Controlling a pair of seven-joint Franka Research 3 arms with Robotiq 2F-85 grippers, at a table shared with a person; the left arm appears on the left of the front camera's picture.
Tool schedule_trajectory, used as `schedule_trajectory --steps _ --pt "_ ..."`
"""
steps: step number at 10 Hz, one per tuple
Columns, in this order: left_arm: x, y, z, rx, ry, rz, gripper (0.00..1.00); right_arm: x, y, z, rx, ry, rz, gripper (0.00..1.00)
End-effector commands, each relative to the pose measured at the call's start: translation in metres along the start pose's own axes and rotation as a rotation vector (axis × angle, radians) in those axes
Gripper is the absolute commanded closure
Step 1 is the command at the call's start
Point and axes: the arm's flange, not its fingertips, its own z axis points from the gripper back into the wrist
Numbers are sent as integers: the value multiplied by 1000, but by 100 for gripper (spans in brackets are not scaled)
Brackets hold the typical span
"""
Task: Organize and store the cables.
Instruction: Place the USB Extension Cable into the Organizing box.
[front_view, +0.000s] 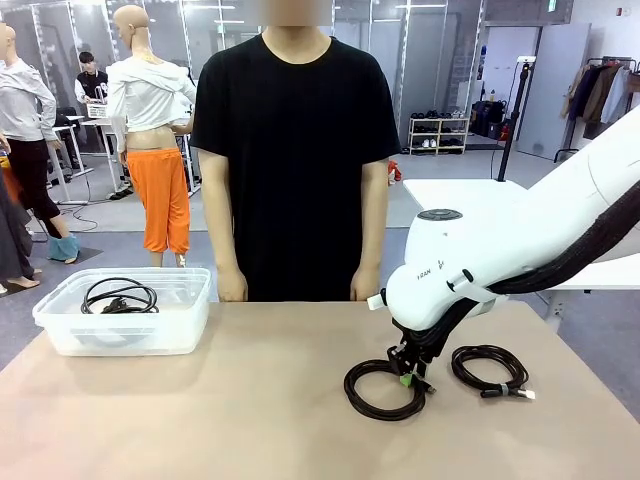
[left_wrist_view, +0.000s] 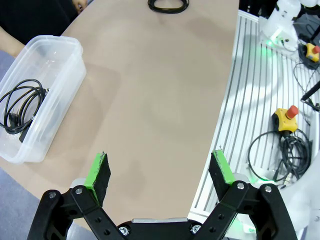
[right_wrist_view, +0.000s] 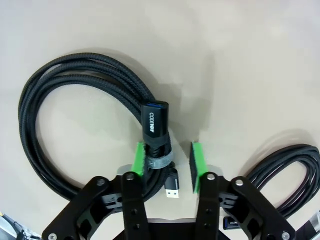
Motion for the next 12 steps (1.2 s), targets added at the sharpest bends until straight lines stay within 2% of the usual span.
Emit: schedule_trajectory --steps 1,2,4,6,7,10,11,12 --pt "3 -1 0 10 -6 2 0 9 5 3 -20 -6 -23 95" --pt "3 -1 0 10 -6 2 0 10 5 3 -15 -2 -22 100" --pt "3 -1 0 10 -6 2 0 10 4 7 6 -5 -27 100" --pt "3 -1 0 10 -6 2 0 11 0 38 33 -59 -66 100" --pt "3 -1 0 10 -6 2 0 12 4 58 46 -94 -128 98" --pt "3 -1 0 10 -6 2 0 11 33 96 53 -116 -126 98" --pt "3 -1 0 10 -6 2 0 12 15 92 41 -123 -109 98" --pt "3 -1 0 10 -6 2 0 12 15 92 41 -123 -109 98"
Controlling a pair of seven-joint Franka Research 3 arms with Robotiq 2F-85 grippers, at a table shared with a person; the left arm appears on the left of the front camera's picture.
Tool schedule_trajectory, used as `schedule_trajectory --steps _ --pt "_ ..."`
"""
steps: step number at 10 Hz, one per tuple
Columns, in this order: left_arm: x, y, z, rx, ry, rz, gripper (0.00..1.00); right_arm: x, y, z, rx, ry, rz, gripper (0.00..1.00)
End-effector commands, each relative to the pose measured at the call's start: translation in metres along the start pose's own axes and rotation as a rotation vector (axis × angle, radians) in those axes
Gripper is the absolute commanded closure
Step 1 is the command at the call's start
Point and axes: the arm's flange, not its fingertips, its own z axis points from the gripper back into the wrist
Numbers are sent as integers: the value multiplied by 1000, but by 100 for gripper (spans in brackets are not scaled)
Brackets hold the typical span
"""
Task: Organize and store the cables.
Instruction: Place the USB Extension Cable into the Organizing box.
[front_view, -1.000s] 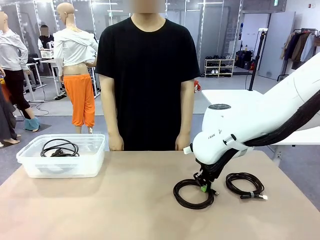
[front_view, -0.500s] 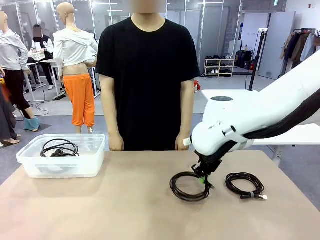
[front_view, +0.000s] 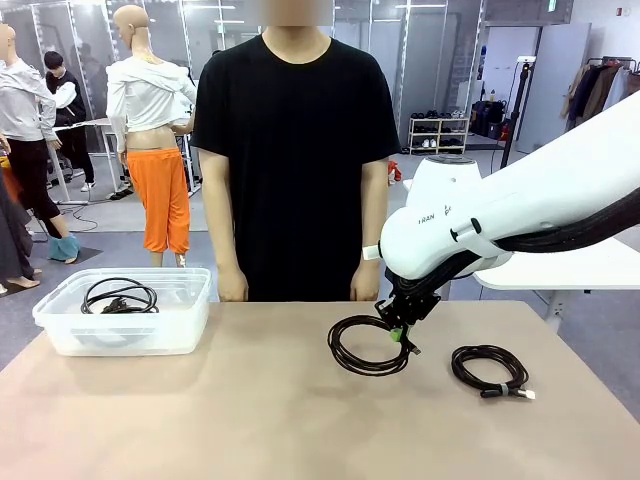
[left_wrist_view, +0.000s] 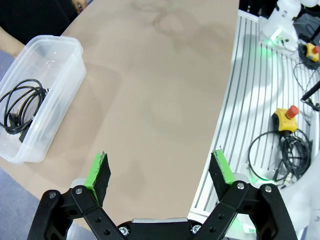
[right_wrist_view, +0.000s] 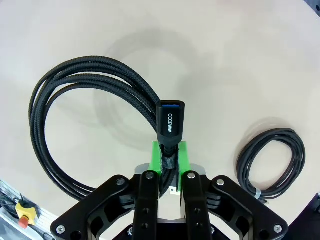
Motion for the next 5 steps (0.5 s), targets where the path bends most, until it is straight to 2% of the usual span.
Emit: schedule_trajectory --steps 1,4,5 --pt "3 -1 0 10 -7 2 0 0 -1 0 -1 -1 -1 98" --pt "3 -1 0 10 -7 2 0 0 -1 0 -1 -1 -1 98" --pt "3 -1 0 10 -7 2 0 0 0 0 0 0 0 85"
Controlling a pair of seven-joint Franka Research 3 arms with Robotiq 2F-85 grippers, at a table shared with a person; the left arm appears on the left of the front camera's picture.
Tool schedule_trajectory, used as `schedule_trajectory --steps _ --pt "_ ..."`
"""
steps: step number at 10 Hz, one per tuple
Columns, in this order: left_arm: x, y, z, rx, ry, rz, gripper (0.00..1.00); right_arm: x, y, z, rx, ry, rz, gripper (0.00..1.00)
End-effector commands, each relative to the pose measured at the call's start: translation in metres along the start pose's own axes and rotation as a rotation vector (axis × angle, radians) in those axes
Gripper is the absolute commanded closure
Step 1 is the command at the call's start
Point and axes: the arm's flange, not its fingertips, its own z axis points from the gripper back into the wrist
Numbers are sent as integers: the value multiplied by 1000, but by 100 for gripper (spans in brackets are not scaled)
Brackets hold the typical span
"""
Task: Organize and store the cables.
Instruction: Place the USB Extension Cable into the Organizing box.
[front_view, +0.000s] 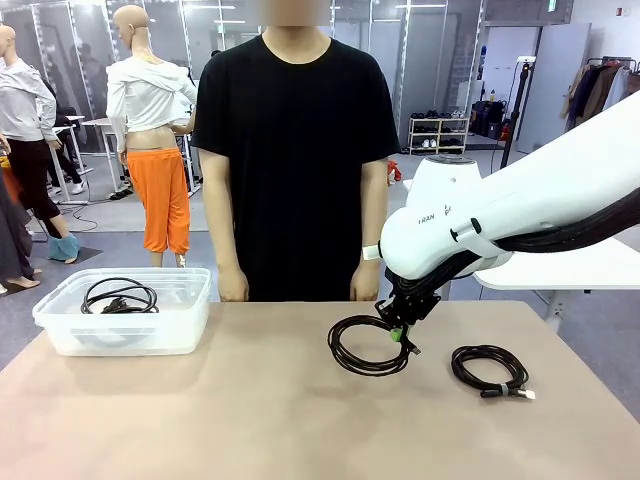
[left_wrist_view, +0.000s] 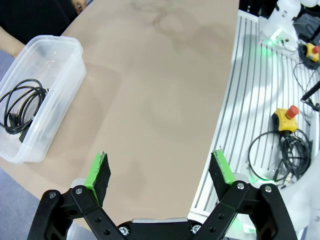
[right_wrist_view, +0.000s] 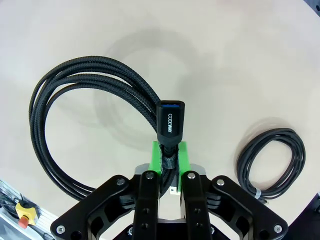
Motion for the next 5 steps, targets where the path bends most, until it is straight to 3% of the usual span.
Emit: schedule_trajectory --steps 1,5 --pt "3 -1 0 10 -7 2 0 9 30 -4 29 -67 21 85" --pt "3 -1 0 10 -7 2 0 44 137 -45 -13 -18 39 85"
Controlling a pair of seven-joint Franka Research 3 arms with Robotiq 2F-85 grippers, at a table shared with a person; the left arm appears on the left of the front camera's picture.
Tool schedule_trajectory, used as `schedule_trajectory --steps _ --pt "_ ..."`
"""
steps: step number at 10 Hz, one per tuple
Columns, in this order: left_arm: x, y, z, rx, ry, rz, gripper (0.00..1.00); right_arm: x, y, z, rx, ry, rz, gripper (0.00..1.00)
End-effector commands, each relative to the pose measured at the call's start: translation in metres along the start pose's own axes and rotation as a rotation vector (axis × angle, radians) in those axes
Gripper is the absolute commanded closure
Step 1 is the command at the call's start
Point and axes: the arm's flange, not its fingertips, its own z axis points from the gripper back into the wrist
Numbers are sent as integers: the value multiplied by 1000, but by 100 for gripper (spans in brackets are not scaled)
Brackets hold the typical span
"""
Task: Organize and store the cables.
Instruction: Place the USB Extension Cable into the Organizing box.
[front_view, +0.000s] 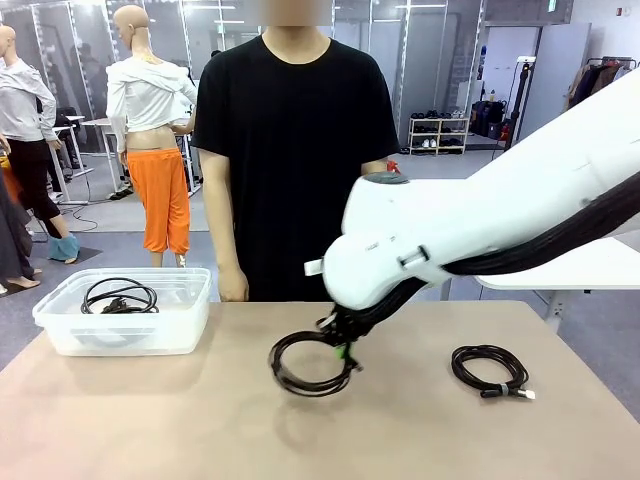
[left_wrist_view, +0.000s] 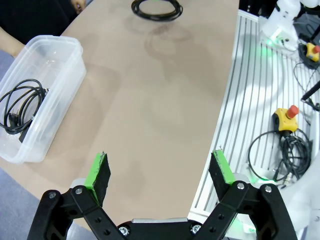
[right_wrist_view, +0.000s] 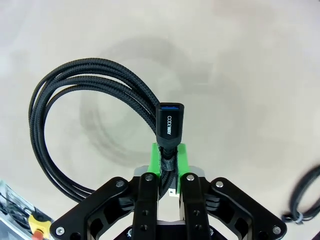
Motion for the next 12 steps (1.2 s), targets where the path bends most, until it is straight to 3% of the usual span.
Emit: schedule_trajectory --steps 1,4,6,8,10,12 --pt "3 -1 0 10 -8 3 0 30 26 -18 -26 -12 -45 85" --pt "3 -1 0 10 -8 3 0 42 69 -35 5 2 -75 85" --pt "3 -1 0 10 -8 3 0 48 93 -47 -12 41 -14 85" --pt "3 -1 0 10 -8 3 0 42 92 -47 -13 45 5 85" --pt "3 -1 0 10 -8 3 0 36 90 -45 5 60 16 62" --pt "3 -1 0 10 -8 3 0 33 89 -42 3 70 25 30"
